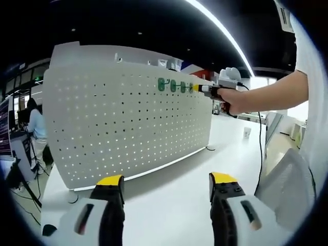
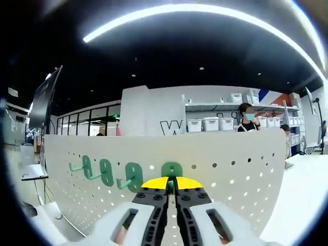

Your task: Insert the hook assembly into the mounting plate slot until the hook locks in place.

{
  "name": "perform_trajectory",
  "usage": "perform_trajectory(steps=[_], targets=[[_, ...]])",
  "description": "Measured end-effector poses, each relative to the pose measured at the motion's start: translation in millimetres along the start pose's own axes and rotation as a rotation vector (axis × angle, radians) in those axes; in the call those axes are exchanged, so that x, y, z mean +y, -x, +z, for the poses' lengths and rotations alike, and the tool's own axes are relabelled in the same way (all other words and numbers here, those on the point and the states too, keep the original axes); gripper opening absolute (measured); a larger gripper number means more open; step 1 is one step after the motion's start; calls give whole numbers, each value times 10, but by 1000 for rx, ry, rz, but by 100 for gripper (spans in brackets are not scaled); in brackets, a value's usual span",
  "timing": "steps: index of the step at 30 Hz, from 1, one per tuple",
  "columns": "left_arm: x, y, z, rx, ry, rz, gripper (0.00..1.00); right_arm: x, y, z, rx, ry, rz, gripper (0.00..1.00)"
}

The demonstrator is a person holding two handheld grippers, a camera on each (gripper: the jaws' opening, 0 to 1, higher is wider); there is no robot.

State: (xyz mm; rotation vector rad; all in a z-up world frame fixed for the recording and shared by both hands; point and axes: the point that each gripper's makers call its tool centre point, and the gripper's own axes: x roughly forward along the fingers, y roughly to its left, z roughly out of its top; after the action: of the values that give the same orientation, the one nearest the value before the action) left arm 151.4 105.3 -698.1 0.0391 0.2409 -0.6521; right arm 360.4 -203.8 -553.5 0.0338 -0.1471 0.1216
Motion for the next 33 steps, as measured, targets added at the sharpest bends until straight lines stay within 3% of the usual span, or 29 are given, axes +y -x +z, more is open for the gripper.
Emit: perform_trajectory(steps=[19,22,24,33], targets=[[48,39,-13,1,17,7,67,5,-6,5,-24,-6,10,1],[43,32,-16,4,14,5,67,13,-30,-15,-12,-30,6,3],[47,26,-14,4,15,4,67,20,-12,-73,22,12,15,4],[35,25,-15,5,11,3,66,33,1,-84,27,-3,30,5]])
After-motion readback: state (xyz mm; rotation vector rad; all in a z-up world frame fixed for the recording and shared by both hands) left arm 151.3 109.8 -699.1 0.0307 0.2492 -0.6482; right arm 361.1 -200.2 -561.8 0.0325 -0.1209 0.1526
